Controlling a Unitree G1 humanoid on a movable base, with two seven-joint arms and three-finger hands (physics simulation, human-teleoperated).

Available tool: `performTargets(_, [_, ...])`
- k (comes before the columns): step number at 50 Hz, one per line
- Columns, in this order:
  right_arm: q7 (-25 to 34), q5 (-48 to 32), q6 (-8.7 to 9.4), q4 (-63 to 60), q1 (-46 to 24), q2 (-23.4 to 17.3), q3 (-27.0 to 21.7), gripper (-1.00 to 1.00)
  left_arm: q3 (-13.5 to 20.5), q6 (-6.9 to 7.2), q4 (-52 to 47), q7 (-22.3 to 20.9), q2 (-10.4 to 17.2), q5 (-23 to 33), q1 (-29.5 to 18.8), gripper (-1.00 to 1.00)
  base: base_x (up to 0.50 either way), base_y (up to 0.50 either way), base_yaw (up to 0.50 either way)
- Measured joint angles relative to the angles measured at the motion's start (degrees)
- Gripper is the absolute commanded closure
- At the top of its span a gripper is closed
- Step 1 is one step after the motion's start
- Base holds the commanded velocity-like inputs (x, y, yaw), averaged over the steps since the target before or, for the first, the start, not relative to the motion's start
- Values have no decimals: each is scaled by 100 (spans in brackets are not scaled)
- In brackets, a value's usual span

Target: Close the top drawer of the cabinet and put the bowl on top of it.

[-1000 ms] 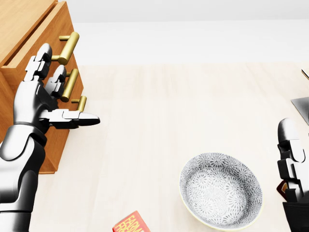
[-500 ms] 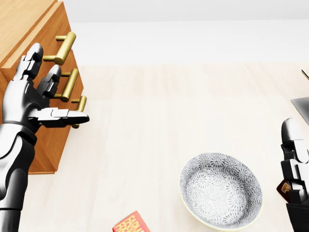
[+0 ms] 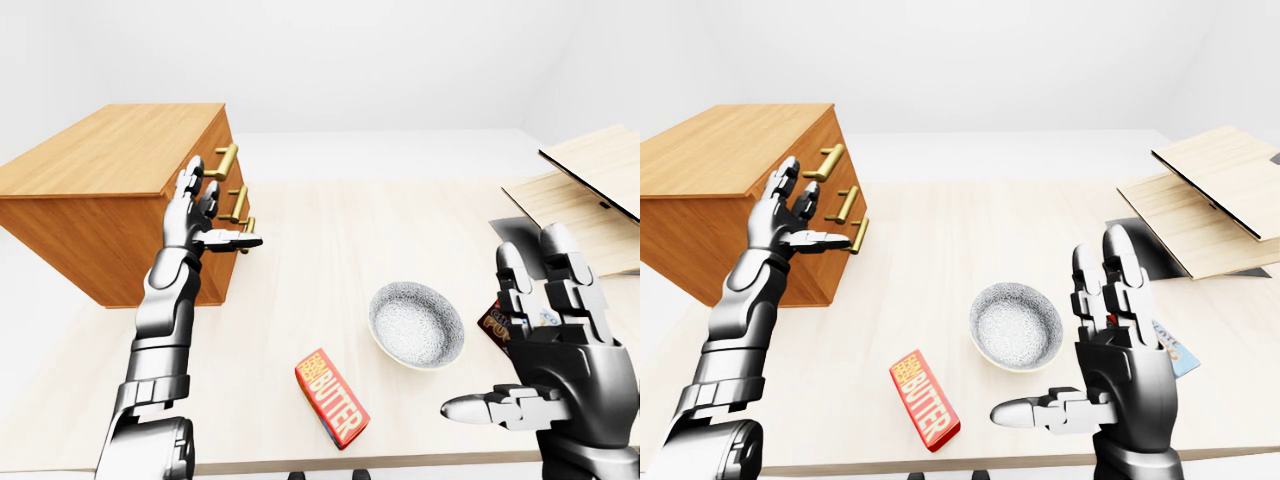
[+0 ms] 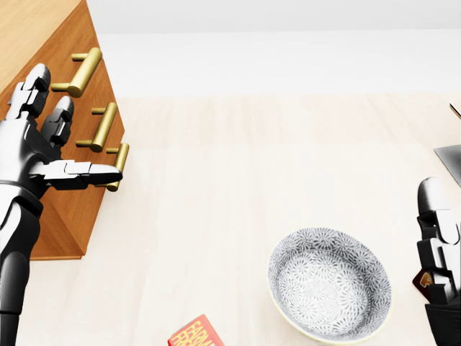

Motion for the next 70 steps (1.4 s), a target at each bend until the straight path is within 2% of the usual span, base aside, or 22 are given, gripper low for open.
performTargets(30, [-51,-18,0,42,-16,-44,50,-100,-332,0,-80,526,148,-18,26,-100,1,0,0])
performTargets(42, [-69,-24,0,61,-26,-57,63,-100,-466,0,-111,909,131,126,12,-100,1,0,0])
performTargets(56, [-75,-13,0,67,-43,-63,50,-100,-440,0,-135,938,93,177,26,-100,1,0,0])
performTargets(64, [-75,-12,0,60,-44,-60,49,-100,-299,0,-849,1028,-57,300,449,-100,0,0,0])
performTargets(70, [-76,-7,0,52,-44,-59,45,-100,-68,0,-1533,858,-206,434,819,-100,0,0,0])
